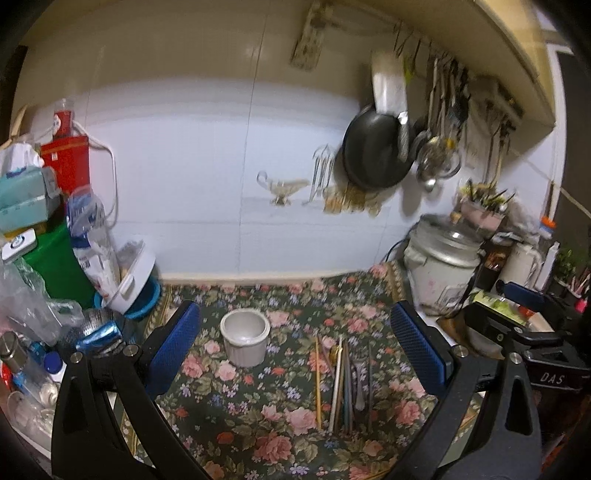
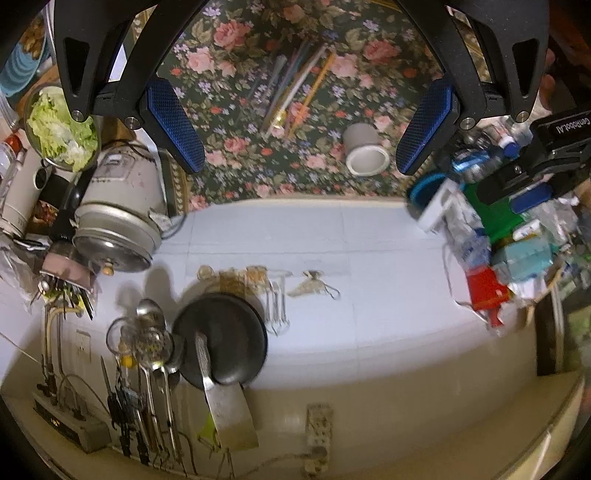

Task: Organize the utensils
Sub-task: 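Lower both grippers onto the utensil pile beside the white cup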

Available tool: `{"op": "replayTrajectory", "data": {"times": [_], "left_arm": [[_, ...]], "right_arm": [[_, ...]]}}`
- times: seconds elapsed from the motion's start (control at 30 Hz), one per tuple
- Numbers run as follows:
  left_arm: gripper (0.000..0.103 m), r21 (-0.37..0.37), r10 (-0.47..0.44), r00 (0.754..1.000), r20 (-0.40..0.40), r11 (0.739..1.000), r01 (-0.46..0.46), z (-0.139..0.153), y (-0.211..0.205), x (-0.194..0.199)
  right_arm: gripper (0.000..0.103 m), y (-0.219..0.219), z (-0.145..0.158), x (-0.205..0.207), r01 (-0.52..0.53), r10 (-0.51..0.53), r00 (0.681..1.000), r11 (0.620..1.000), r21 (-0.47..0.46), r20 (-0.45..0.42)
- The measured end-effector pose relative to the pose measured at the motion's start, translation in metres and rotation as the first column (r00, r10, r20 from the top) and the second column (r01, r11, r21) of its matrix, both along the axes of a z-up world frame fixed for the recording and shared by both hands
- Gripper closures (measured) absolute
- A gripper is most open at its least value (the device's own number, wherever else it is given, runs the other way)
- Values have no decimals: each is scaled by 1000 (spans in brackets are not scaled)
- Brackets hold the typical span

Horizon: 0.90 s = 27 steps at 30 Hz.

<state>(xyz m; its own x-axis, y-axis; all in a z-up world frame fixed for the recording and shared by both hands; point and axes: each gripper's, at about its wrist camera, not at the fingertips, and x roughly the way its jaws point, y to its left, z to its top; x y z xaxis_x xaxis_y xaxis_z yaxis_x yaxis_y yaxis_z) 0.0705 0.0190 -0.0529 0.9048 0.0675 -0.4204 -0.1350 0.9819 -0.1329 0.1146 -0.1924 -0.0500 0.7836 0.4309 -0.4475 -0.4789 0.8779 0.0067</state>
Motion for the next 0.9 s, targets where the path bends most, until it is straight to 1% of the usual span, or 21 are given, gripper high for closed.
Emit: {"op": "replayTrajectory", "data": {"times": [0.13, 0.3, 0.33, 0.5, 0.57, 0.6, 0.67, 0.73, 0.83, 0.87, 0.9], "left_arm": [[0, -9, 19, 997, -72, 1000, -20, -25, 0, 25], [0, 10, 41, 987, -154, 999, -40, -57, -6, 57], [2, 18, 49, 984, -173, 999, -46, -64, -8, 64], [11, 44, 57, 964, -259, 998, -47, -94, -19, 98], [15, 45, 58, 953, -297, 998, -47, -107, -22, 111], [18, 46, 59, 946, -320, 998, -47, -115, -23, 119], [20, 45, 50, 930, -364, 998, -36, -131, -25, 133], [20, 24, 27, 917, -397, 1000, -19, -145, -27, 145], [20, -2, 19, 897, -441, 1000, -22, -167, -30, 161], [20, -6, 17, 893, -450, 1000, -22, -173, -30, 166], [20, -7, 17, 889, -457, 1000, -22, -178, -31, 169]], "right_arm": [[0, 2, -27, 22, 18, -22, 997, 998, -61, -76], [0, -3, -59, 48, 34, -55, 984, 992, -124, -169], [0, -4, -67, 55, 38, -63, 980, 990, -136, -190], [0, -13, -109, 90, 47, -110, 946, 977, -208, -304], [1, -16, -125, 104, 50, -127, 930, 973, -225, -344], [1, -17, -131, 109, 47, -129, 925, 973, -227, -359], [2, -20, -149, 127, 35, -130, 899, 973, -228, -418], [5, -22, -162, 141, 27, -130, 875, 975, -221, -466], [14, -22, -183, 161, 8, -116, 840, 980, -201, -530], [19, -21, -192, 169, -4, -111, 823, 980, -201, -556], [25, -20, -198, 173, -10, -110, 816, 979, -204, -568]]}}
